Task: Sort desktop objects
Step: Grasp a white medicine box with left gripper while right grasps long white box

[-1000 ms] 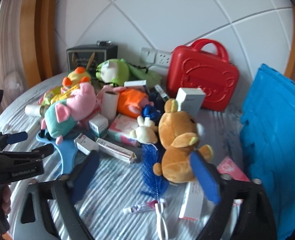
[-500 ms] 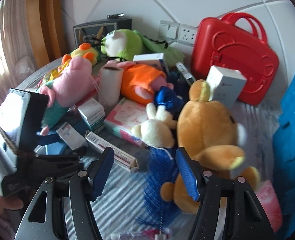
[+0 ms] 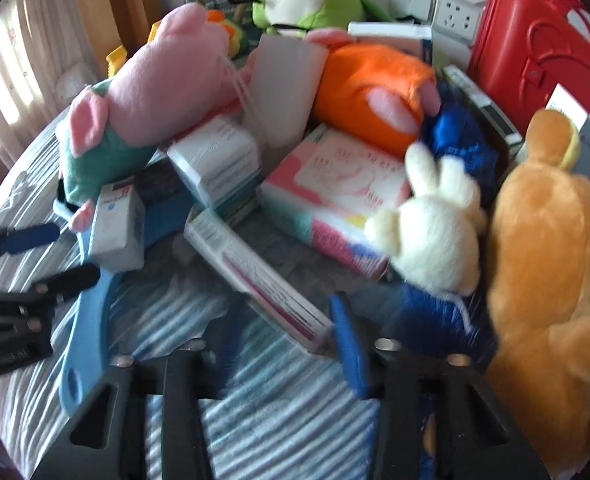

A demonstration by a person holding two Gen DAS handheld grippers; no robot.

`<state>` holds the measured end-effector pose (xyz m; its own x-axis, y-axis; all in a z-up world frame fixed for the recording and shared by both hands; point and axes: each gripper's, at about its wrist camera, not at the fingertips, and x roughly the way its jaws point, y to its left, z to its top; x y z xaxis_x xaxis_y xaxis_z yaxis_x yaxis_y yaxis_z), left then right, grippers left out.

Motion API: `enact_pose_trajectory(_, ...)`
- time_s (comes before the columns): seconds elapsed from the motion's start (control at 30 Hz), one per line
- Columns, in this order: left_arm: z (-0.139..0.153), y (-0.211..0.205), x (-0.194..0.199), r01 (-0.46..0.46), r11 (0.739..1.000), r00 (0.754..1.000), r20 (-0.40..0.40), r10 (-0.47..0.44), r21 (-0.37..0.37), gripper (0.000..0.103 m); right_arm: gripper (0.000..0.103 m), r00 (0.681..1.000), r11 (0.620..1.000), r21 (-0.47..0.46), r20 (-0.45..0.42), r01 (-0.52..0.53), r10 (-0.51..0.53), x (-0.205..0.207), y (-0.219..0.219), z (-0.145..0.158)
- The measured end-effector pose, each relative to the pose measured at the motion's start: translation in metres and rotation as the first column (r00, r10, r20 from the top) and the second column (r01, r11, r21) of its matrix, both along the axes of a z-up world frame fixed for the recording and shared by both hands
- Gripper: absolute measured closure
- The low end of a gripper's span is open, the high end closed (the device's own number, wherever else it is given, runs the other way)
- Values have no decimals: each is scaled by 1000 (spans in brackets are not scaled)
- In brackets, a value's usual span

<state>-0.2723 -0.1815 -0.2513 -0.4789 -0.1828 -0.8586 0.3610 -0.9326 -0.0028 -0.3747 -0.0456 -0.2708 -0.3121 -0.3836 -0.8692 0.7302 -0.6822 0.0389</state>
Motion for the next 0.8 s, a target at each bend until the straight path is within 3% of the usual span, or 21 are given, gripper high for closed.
enact_pose_trajectory(0.1, 5, 1, -13, -30, 999, 1000, -6, 30, 17, 36, 67, 998, 1000, -26, 58, -15, 16, 7, 6, 0)
enact_pose_trajectory(0.23, -19, 1, -32, -52, 996, 998, 40, 49, 74, 36, 66, 999, 1000, -16, 41, -14, 14, 8, 8, 3)
enact_pose_trajectory(0.3, -22, 6, -38, -51, 997, 998, 36, 49, 55, 36, 66, 999, 1000, -9, 34, -16, 16, 7, 7, 4)
enact_pose_trajectory(0.37, -24, 11, -41, -29, 999, 999, 37, 27, 41, 41, 64, 999, 1000, 3, 23, -30, 30, 6, 4, 3)
enact_pose_trajectory(0.5, -31, 15, -35, 8, 995, 999, 52, -14, 101, 57, 63, 998, 998, 22, 16, -54, 54, 8, -5, -1)
enact_pose_trajectory(0.57, -30, 20, -26, 38, 993, 998, 48, -44, 112, 66, 71, 998, 998, 37, 17, -53, 52, 9, -6, -4)
enact_pose_trajectory(0.8, -26, 31, -12, 91, 992, 995, 29, -93, 86, 68, 74, 998, 999, 20, 60, 26, -27, 15, 19, -2)
